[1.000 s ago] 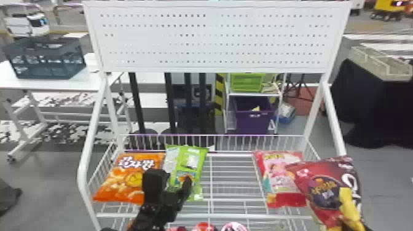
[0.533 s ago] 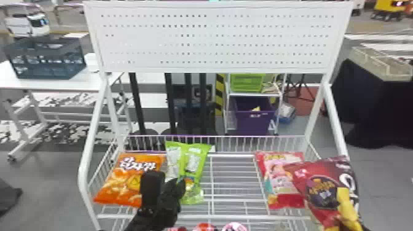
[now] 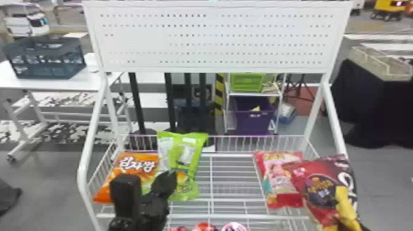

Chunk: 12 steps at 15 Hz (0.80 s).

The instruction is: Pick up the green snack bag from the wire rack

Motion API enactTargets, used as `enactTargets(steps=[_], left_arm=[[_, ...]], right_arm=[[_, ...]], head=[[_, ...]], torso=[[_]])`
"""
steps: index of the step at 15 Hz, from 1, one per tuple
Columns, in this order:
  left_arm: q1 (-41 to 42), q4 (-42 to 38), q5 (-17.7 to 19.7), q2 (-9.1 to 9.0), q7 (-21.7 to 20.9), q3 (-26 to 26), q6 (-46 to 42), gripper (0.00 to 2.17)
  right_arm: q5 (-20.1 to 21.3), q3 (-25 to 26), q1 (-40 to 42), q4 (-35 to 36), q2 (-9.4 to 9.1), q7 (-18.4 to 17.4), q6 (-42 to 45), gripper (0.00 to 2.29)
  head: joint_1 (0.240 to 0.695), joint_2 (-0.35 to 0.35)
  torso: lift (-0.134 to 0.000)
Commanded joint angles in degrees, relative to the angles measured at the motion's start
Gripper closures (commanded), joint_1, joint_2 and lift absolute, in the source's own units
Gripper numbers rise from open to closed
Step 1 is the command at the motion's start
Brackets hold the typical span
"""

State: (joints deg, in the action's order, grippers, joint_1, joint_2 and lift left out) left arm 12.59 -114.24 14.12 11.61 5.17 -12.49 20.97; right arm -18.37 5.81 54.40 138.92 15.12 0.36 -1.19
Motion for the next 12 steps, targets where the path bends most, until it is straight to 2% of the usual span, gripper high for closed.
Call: enactTargets(steps=[1, 3, 6, 9, 12], left_arm=[[7.54, -8.55, 0.64, 2.19, 0.11, 2.65, 1.49, 2.06], [15.01, -14.52, 0.82, 2.63, 0.20, 6.60, 0.43, 2.06], [23.62, -19.01, 0.82, 1.93, 0.20, 10.82, -6.77, 2.06], [29.34, -19.71, 0.64, 1.84, 1.78, 11.79, -19.78, 2.06], [31.53, -19.53, 0.64, 1.84, 1.95, 12.14, -21.36, 2.06]], right_arm=[[0.00, -0.09, 0.00, 0.04, 0.00, 0.00, 0.00, 2.18], [0.00, -0.09, -0.09, -0.05, 0.09, 0.00, 0.00, 2.18], [0.00, -0.53, -0.44, -0.05, 0.17, 0.00, 0.00, 2.18], [0.00, -0.62, -0.35, 0.13, 0.44, 0.00, 0.00, 2.18], [0.00, -0.62, 0.09, 0.74, 0.44, 0.00, 0.00, 2.18]], head=[[0.499, 0.000], [0.499, 0.000], [0.499, 0.000], [0.499, 0.000], [0.499, 0.000]], torso=[[0.000], [0.000], [0.000], [0.000], [0.000]])
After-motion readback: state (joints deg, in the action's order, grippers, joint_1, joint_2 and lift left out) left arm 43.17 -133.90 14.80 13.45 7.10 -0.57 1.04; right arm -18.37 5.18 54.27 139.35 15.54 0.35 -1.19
